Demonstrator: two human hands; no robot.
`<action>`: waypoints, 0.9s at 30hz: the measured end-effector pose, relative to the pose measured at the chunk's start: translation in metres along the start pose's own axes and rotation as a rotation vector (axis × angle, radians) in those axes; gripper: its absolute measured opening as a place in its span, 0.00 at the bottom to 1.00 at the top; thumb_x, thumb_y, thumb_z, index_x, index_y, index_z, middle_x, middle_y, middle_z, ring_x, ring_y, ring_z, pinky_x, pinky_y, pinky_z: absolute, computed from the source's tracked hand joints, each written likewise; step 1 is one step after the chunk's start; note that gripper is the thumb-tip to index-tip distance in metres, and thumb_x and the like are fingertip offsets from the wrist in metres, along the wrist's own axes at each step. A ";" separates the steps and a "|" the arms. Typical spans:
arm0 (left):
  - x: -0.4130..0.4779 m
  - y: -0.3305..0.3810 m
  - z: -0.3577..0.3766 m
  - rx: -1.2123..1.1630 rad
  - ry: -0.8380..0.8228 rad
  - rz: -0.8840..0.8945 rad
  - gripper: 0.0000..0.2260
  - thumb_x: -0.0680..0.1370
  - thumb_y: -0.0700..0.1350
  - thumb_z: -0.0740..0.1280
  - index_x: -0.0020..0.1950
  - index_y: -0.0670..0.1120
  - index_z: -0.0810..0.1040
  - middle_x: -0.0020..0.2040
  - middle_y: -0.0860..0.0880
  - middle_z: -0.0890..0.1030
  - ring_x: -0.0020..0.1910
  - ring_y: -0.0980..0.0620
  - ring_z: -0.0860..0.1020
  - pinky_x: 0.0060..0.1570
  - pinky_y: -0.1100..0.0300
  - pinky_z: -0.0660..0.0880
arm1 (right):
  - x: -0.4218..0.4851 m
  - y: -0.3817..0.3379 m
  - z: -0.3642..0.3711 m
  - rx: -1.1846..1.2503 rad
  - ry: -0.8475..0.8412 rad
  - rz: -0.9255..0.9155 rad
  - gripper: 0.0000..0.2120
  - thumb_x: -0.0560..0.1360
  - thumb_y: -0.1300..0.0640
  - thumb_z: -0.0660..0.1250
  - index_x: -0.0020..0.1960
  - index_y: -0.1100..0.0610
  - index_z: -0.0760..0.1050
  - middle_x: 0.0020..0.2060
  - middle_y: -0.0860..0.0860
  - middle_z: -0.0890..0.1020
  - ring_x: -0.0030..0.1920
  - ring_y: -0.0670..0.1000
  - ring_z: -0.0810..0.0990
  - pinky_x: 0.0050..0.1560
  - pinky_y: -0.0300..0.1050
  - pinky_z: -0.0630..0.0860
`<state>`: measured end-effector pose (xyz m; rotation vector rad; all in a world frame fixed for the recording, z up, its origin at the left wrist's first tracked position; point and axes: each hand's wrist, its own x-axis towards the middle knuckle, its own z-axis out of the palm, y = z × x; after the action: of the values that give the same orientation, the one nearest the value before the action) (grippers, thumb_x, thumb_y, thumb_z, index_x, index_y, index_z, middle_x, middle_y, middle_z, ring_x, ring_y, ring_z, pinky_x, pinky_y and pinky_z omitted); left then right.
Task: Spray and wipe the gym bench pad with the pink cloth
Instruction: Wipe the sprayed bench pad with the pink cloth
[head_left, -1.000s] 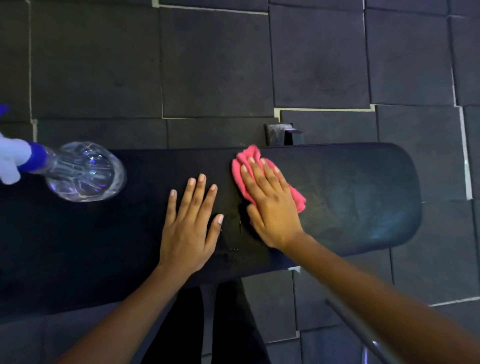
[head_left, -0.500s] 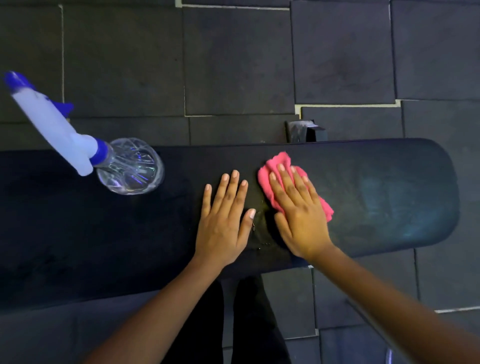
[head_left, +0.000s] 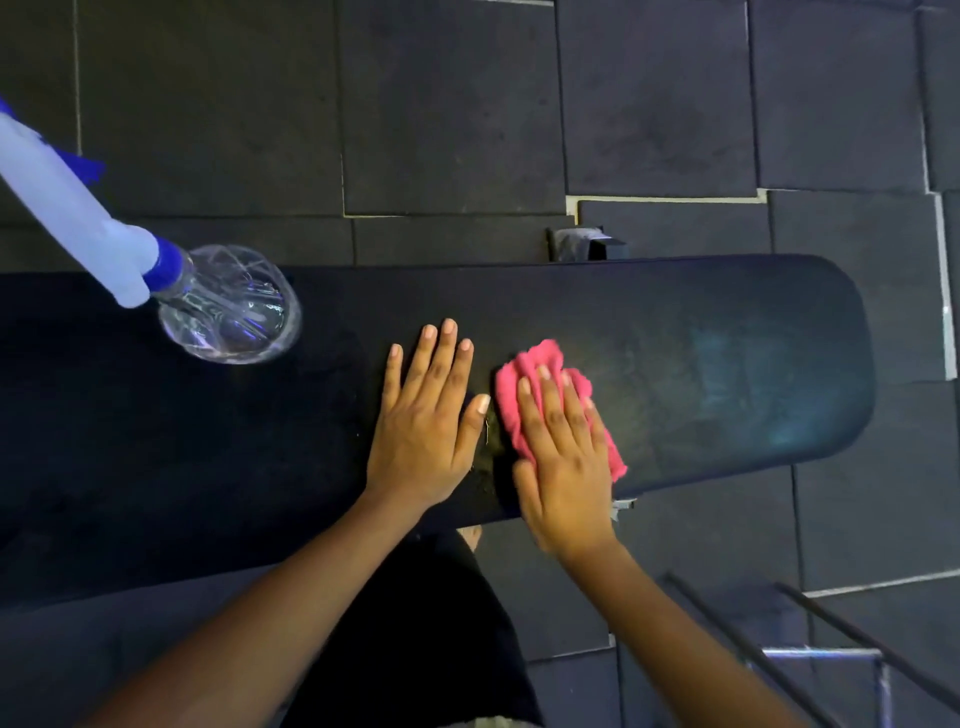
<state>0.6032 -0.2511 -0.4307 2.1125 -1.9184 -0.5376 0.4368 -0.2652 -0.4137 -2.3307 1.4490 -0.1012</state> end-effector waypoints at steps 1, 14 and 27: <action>0.001 0.000 -0.001 0.008 -0.002 0.003 0.26 0.83 0.54 0.46 0.76 0.41 0.61 0.78 0.43 0.58 0.78 0.46 0.54 0.76 0.44 0.49 | -0.009 0.011 -0.004 -0.047 -0.050 -0.084 0.32 0.74 0.55 0.54 0.77 0.60 0.59 0.78 0.57 0.60 0.79 0.58 0.53 0.78 0.58 0.53; -0.002 0.003 0.000 0.047 0.024 -0.001 0.27 0.83 0.55 0.45 0.76 0.41 0.60 0.78 0.43 0.58 0.78 0.46 0.53 0.76 0.44 0.48 | -0.024 -0.003 0.002 0.059 0.133 0.162 0.34 0.70 0.58 0.54 0.76 0.65 0.60 0.78 0.59 0.59 0.79 0.60 0.53 0.78 0.59 0.50; -0.003 0.004 0.002 0.053 0.060 0.005 0.25 0.83 0.52 0.48 0.76 0.41 0.62 0.77 0.42 0.60 0.78 0.46 0.54 0.76 0.44 0.49 | -0.029 0.094 -0.020 0.069 0.278 0.189 0.29 0.72 0.62 0.55 0.73 0.66 0.67 0.74 0.60 0.66 0.75 0.62 0.63 0.76 0.60 0.57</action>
<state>0.5983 -0.2485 -0.4299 2.1304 -1.9249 -0.4211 0.3385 -0.2825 -0.4259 -2.1779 1.7599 -0.4300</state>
